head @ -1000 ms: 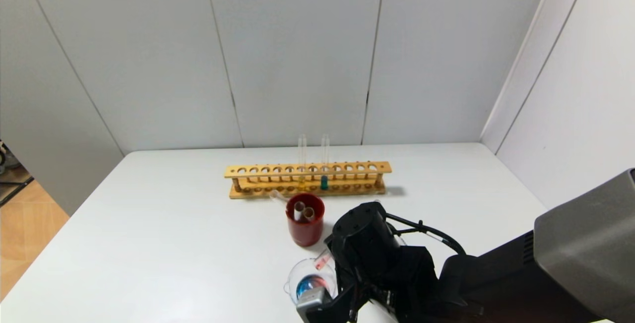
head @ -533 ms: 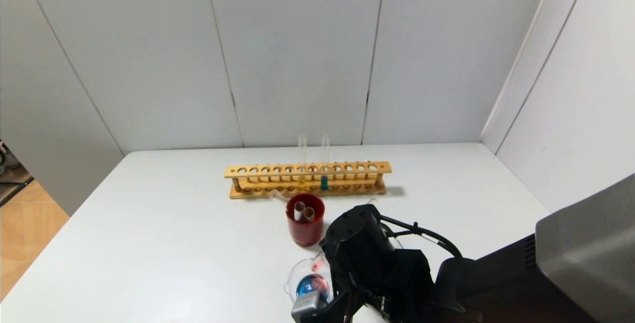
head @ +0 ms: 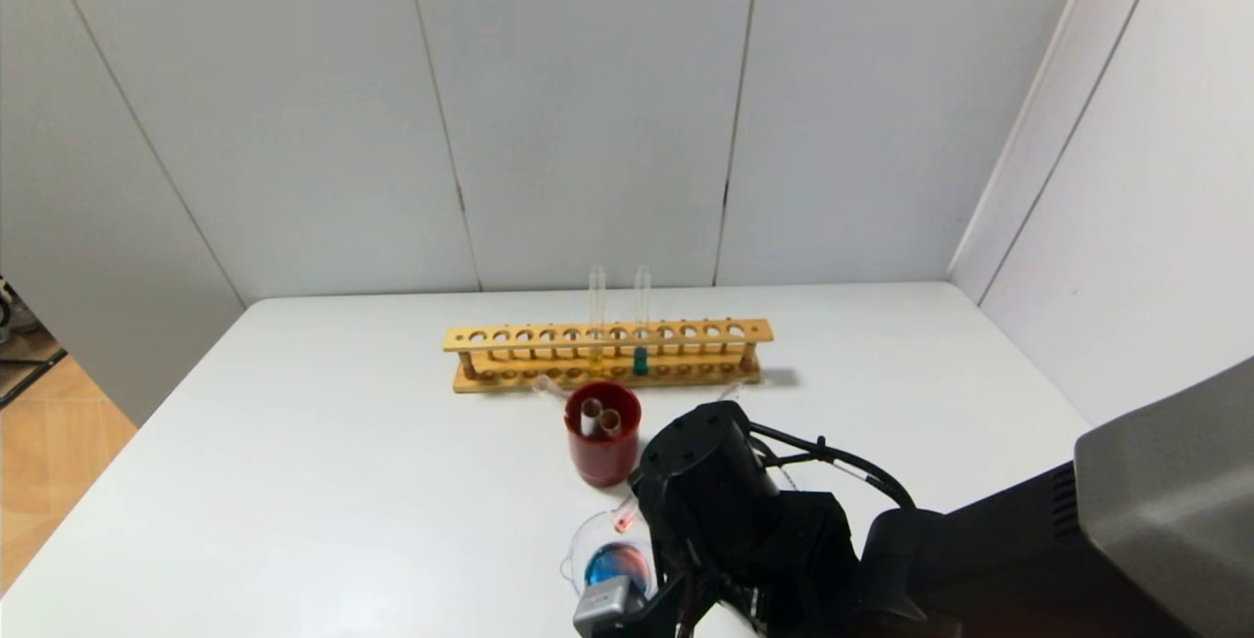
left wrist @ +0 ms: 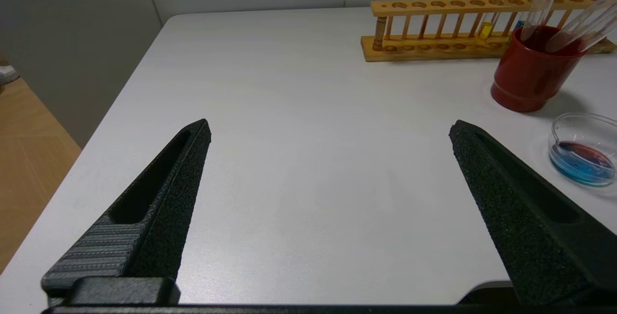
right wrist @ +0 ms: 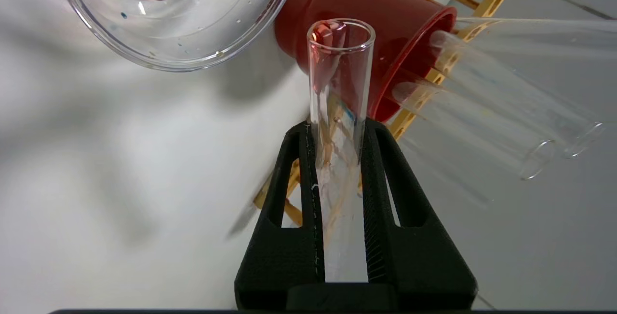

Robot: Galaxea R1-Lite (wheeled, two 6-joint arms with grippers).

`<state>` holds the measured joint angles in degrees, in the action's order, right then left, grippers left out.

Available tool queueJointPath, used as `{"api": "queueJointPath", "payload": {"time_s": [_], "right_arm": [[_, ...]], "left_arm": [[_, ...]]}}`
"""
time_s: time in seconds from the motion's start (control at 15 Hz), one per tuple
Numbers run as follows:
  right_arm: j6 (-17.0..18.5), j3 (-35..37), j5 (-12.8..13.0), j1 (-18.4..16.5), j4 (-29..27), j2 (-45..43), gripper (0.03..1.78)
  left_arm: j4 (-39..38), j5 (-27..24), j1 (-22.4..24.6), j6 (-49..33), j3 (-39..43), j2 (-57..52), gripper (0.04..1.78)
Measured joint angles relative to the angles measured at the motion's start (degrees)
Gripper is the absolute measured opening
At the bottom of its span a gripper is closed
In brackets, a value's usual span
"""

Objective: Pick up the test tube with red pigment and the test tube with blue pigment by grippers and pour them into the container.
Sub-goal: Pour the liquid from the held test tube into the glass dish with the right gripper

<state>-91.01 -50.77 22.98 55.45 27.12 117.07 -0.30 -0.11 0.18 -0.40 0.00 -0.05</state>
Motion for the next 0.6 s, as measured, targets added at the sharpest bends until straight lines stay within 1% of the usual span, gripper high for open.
{"api": "queueJointPath", "payload": {"time_s": [0.27, 0.4, 0.6], "right_arm": [[-0.7, -0.4, 0.0, 0.8, 0.2, 0.0, 0.32], [-1.3, -0.5, 1.3, 1.1, 0.5, 0.0, 0.32], [-2.6, -0.7, 1.6, 1.3, 0.8, -0.1, 0.32]], "left_arm": [[0.0, 0.0, 0.0, 0.0, 0.0, 0.0, 1.75], [0.0, 0.0, 0.0, 0.0, 0.0, 0.0, 1.75], [0.0, 0.0, 0.0, 0.0, 0.0, 0.0, 1.75]]}}
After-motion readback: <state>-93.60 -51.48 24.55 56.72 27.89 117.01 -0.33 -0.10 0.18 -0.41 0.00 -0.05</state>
